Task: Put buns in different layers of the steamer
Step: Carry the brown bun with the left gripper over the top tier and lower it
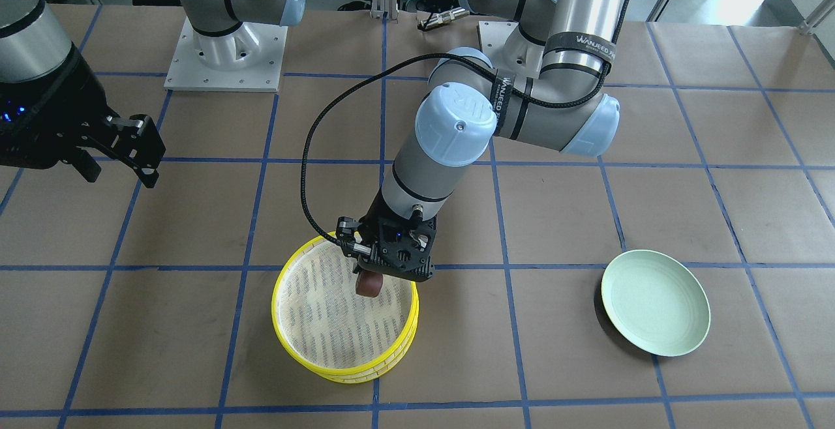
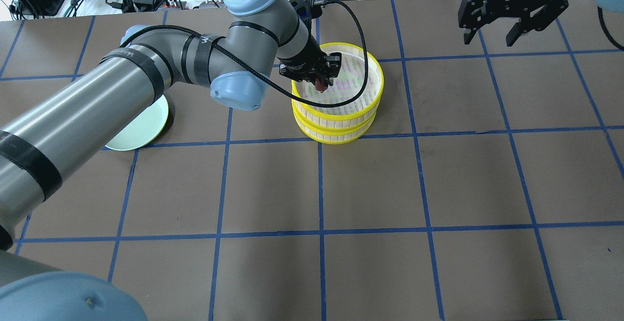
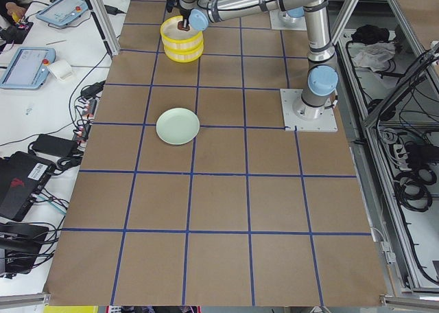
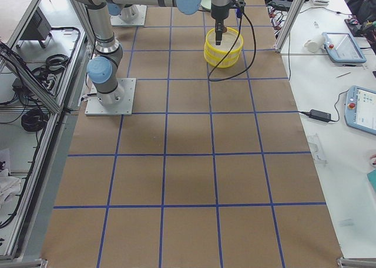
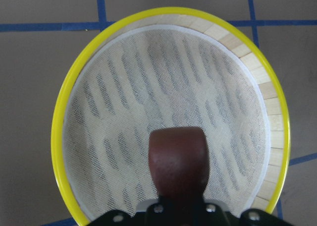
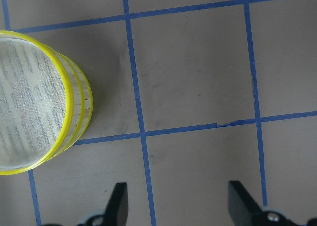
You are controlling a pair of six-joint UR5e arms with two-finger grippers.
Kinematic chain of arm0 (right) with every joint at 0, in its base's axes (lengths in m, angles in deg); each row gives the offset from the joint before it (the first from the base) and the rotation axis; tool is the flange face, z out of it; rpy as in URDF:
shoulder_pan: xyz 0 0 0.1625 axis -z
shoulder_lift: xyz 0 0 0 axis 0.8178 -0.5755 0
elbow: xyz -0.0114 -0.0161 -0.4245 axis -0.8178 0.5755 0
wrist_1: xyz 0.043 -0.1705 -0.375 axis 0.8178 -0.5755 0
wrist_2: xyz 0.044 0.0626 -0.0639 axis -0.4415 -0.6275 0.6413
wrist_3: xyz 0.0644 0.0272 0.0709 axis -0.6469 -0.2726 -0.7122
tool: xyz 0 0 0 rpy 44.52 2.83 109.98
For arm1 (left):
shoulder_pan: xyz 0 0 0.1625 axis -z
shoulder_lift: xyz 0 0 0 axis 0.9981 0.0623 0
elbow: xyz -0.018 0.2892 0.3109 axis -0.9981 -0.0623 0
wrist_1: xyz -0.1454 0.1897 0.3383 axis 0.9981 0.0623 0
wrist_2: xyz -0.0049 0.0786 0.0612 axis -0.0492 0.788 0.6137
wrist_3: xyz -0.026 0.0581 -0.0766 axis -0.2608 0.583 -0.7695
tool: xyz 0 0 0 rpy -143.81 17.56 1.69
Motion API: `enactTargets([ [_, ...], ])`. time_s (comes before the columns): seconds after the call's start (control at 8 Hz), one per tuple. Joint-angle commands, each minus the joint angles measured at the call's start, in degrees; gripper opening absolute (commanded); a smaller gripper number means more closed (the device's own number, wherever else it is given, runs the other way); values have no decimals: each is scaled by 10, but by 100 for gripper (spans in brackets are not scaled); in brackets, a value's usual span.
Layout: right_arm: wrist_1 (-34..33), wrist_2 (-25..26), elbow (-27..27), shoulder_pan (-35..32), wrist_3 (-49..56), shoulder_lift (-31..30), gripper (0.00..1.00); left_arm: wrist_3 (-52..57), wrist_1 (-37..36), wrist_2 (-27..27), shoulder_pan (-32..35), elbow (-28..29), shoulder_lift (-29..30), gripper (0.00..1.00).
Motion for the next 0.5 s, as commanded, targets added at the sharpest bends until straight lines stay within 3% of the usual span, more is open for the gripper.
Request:
enactTargets([
  [0.0, -1, 5, 0, 0, 0, 0, 75, -5, -1, 2, 0, 1, 2, 100],
  [0.38, -1, 3, 1, 0, 0, -1, 74, -8, -1, 2, 0, 5, -1, 100],
])
